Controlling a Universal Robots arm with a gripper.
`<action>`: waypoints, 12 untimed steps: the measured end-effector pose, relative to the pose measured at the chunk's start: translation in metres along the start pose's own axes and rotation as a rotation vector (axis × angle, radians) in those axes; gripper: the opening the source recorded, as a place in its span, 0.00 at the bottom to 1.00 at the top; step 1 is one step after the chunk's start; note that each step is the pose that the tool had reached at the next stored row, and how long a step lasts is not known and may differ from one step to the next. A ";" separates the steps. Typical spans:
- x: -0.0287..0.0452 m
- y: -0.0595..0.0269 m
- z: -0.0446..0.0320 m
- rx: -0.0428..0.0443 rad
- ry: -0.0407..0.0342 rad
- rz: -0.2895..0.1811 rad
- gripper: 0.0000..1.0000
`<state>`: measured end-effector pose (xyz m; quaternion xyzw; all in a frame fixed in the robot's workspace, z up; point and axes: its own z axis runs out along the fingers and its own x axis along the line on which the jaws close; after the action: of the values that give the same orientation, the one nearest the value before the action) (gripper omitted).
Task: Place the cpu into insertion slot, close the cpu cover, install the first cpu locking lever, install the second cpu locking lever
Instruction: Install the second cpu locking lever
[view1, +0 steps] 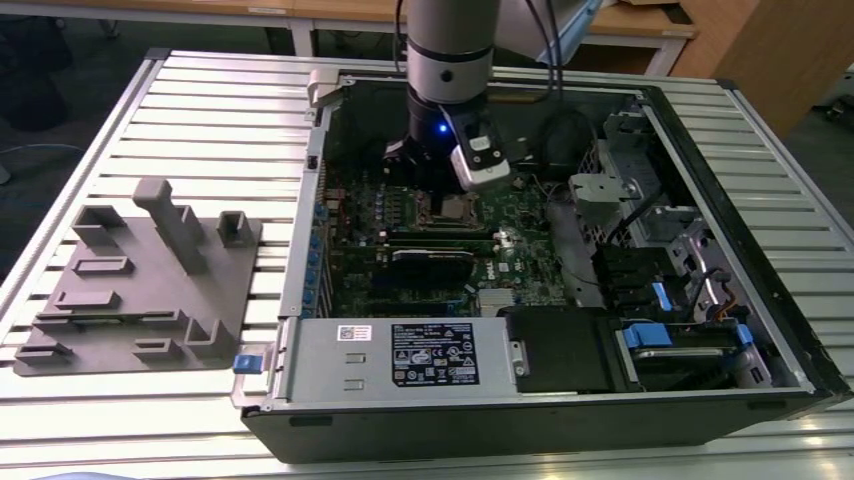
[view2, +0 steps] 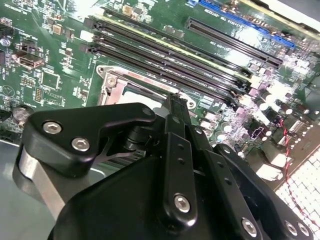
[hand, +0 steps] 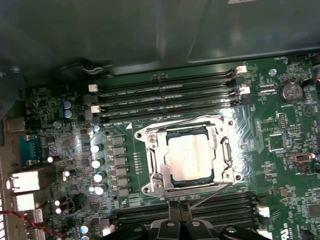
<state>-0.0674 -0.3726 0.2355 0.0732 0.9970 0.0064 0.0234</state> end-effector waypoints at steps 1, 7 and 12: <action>0.0007 -0.0002 0.0001 -0.0001 0.0000 0.000 0.11; 0.0019 -0.0038 0.0005 0.0000 0.0000 0.000 0.11; 0.0022 -0.0057 0.0020 -0.0002 -0.0001 0.000 0.11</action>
<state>-0.0703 -0.3779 0.2332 0.0732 0.9970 0.0065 0.0234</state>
